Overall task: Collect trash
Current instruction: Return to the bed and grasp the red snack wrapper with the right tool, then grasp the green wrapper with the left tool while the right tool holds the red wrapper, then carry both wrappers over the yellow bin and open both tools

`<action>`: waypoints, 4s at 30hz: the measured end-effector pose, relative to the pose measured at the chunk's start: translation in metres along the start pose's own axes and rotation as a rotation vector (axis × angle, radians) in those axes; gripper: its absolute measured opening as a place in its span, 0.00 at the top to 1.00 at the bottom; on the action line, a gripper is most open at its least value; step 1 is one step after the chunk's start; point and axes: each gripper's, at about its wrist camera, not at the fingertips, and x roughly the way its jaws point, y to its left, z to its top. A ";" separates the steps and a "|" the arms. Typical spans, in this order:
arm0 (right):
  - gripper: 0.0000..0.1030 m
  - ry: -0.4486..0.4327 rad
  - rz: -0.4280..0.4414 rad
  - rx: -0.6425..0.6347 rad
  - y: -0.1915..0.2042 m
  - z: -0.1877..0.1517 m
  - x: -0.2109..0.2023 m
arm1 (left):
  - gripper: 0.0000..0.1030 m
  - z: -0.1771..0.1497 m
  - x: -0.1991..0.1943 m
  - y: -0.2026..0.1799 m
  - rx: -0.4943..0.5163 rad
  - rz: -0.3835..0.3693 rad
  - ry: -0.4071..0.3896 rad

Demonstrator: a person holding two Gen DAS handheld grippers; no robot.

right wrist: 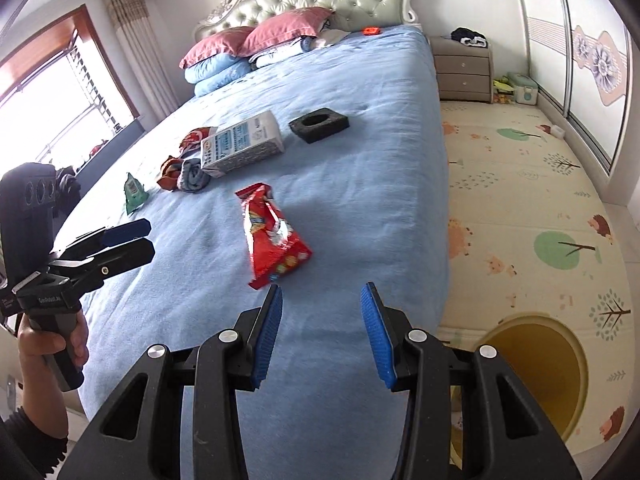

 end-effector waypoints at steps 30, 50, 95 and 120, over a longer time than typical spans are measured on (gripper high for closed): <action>0.80 0.093 -0.040 -0.198 0.097 0.069 0.111 | 0.14 0.002 -0.014 0.148 -0.197 0.087 -0.045; 0.80 0.205 0.277 -0.229 0.238 0.114 0.199 | 0.14 0.016 -0.035 0.259 -0.336 0.237 -0.109; 0.81 0.028 0.216 -0.073 0.126 0.074 0.062 | 0.64 0.009 -0.032 0.063 -0.066 -0.062 -0.035; 0.81 -0.098 -0.170 0.361 -0.206 -0.082 -0.108 | 0.64 0.010 0.161 -0.269 0.286 -0.415 0.284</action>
